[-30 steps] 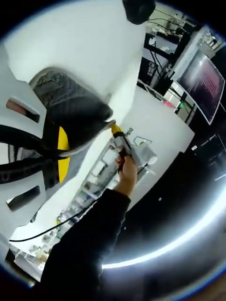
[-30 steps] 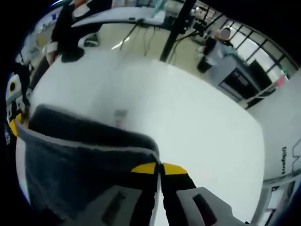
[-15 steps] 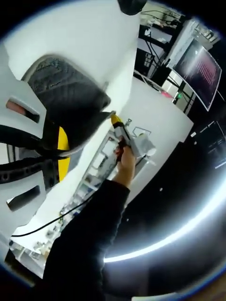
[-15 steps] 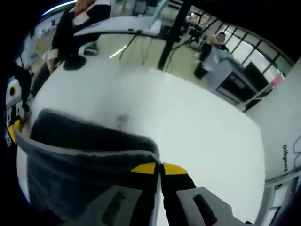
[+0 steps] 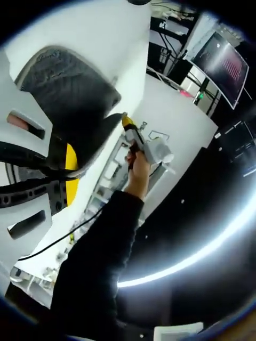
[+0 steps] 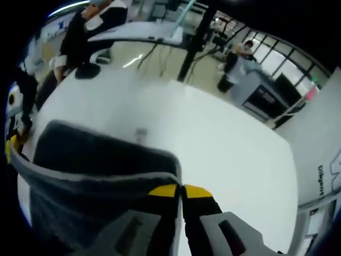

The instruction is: Open the folded towel by lifting each exposed corner and separating the folded layers until the towel lies flat within the target outline without major curled edges

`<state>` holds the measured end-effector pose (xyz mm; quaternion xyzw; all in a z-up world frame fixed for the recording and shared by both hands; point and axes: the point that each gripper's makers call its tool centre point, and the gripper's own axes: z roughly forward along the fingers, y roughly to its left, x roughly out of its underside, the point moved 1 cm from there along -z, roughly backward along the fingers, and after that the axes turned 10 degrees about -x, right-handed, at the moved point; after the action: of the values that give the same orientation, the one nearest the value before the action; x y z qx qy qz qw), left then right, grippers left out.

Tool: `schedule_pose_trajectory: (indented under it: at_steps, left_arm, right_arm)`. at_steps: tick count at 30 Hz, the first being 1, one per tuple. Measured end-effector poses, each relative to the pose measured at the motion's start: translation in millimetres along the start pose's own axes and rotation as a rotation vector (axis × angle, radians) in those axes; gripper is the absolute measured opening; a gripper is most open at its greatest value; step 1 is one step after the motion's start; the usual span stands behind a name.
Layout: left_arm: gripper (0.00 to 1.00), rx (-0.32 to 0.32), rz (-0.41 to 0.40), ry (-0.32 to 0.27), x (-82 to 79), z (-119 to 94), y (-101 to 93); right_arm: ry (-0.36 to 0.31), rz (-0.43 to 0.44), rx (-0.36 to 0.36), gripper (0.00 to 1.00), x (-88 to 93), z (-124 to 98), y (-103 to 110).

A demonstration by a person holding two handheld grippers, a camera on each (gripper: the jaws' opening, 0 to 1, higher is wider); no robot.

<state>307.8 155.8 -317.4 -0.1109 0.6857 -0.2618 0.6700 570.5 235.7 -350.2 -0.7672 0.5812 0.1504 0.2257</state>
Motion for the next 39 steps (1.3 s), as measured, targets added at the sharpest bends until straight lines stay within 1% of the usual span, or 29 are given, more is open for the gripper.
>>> schedule_pose_trajectory:
  at_steps: [6, 8, 9, 12, 16, 18, 24, 30, 31, 33, 39]
  left_arm:
    - [0.02, 0.024, -0.004, 0.005, 1.2, 2, -7.0]
    - [0.02, 0.033, -0.008, 0.008, 2.4, 3, -10.4]
    - [0.02, 0.036, -0.009, 0.009, 2.8, 4, -12.0]
    - [0.02, 0.051, -0.004, 0.014, 4.1, 6, -18.9]
    - [0.02, 0.064, -0.001, 0.014, 3.3, 10, -23.9]
    - [0.02, 0.073, 0.003, 0.011, 2.0, 12, -27.3]
    - [0.02, 0.100, 0.005, 0.019, 4.4, 17, -39.8]
    - [0.02, 0.130, -0.003, 0.016, 2.3, 20, -48.9]
    - [0.02, 0.145, -0.010, 0.016, 1.6, 23, -53.1]
    - [0.02, 0.155, -0.020, 0.017, 2.4, 23, -56.0]
    - [0.02, 0.171, -0.040, 0.025, 5.3, 29, -64.0]
  right_arm:
    - [-0.019, 0.021, 0.026, 0.00, -1.0, -7, -2]
    - [-0.013, 0.050, 0.037, 0.00, 2.5, -9, -2]
    - [-0.014, 0.052, 0.041, 0.00, 3.8, -10, -2]
    - [-0.031, 0.073, 0.047, 0.00, 7.3, -14, -4]
    - [-0.042, 0.081, 0.063, 0.00, 13.7, -18, -6]
    - [-0.044, 0.081, 0.075, 0.00, 19.4, -23, -6]
    - [-0.057, 0.090, 0.090, 0.00, 21.2, -34, -9]
    - [-0.055, 0.085, 0.108, 0.00, 25.9, -41, -7]
    - [-0.054, 0.088, 0.112, 0.00, 28.5, -43, -7]
    - [-0.043, 0.095, 0.119, 0.00, 34.0, -46, -8]
    - [-0.031, 0.115, 0.141, 0.00, 45.8, -59, -10]
